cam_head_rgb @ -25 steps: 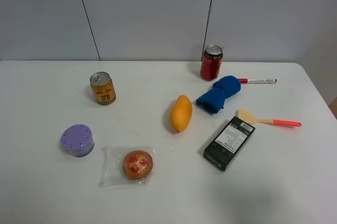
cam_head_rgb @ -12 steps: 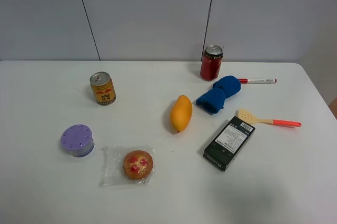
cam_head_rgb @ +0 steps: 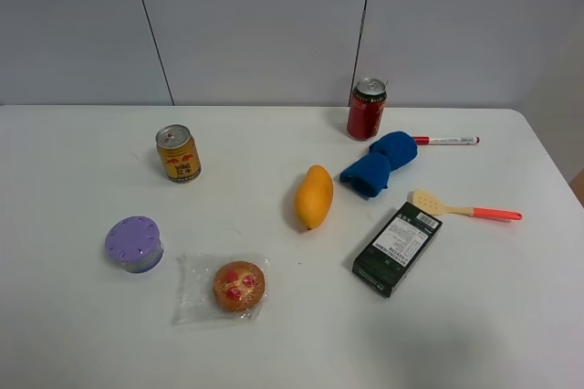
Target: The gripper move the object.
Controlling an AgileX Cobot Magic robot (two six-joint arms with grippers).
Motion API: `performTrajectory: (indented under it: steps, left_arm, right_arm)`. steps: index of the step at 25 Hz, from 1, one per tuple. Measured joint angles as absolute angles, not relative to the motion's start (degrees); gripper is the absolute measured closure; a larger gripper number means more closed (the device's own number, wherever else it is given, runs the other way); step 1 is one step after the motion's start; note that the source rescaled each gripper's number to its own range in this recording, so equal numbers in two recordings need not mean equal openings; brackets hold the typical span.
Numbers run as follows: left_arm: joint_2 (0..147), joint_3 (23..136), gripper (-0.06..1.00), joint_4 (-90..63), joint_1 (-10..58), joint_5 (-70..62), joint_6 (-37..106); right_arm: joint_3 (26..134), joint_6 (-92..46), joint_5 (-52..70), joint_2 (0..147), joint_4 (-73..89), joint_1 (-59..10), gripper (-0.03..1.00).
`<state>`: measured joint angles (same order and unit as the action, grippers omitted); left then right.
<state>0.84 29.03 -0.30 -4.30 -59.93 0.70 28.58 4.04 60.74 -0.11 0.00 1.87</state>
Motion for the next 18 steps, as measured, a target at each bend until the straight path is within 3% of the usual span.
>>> performTrajectory:
  steps: [18]
  left_arm:
    - [-0.24,29.03,-0.06,0.0,-4.3,-60.18,0.33]
  right_arm:
    - [28.58,4.04,60.74,-0.11,0.0,1.87,-0.03]
